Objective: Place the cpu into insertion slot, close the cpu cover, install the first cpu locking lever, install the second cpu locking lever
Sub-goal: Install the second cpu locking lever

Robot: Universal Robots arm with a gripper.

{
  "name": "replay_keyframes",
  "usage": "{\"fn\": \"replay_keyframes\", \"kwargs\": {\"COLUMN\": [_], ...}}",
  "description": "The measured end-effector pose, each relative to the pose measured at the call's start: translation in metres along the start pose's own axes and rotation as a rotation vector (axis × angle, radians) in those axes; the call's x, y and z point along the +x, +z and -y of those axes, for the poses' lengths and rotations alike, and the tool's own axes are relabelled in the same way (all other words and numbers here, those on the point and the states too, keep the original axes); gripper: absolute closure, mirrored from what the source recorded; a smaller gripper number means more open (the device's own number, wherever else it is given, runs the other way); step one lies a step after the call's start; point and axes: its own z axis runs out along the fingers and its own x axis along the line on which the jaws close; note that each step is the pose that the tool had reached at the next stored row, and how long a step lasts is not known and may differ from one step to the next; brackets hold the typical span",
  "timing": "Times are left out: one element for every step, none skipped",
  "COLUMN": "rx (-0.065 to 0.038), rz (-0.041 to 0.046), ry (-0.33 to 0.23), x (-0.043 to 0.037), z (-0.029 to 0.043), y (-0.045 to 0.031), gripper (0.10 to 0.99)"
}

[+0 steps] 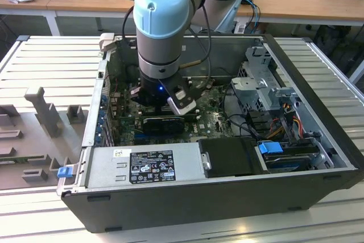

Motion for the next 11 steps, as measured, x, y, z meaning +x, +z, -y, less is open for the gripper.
{"fn": "replay_keyframes", "kwargs": {"rx": [-0.004,-0.007,-0.014,-0.020,-0.028,-0.034,-0.041,-0.045,-0.048,-0.054,-0.055], "rz": [0.0003,0.0005,0.0011,0.0015,0.0020,0.0025,0.0032,0.0033,0.0035,0.0041,0.0040], "ry": [0.000,0.000,0.000,0.000,0.000,0.000,0.000,-0.001,-0.001,-0.001,-0.001], "x": [0.0002,0.0002,0.0003,0.0002,0.0003,0.0003,0.0002,0.0002,0.0002,0.0004,0.0006], "z": [0.0001,0.0003,0.0003,0.0004,0.0007,0.0008,0.0004,0.0004,0.0005,0.0007,0.0010], "y": [0.0008,0.0014,0.0024,0.0032,0.0044,0.0052,0.0060,0.0064,0.0069,0.0083,0.0090], "gripper": [0.980,0.980,0.980,0.980,0.980,0.980,0.980,0.980,0.980,0.980,0.980]}}
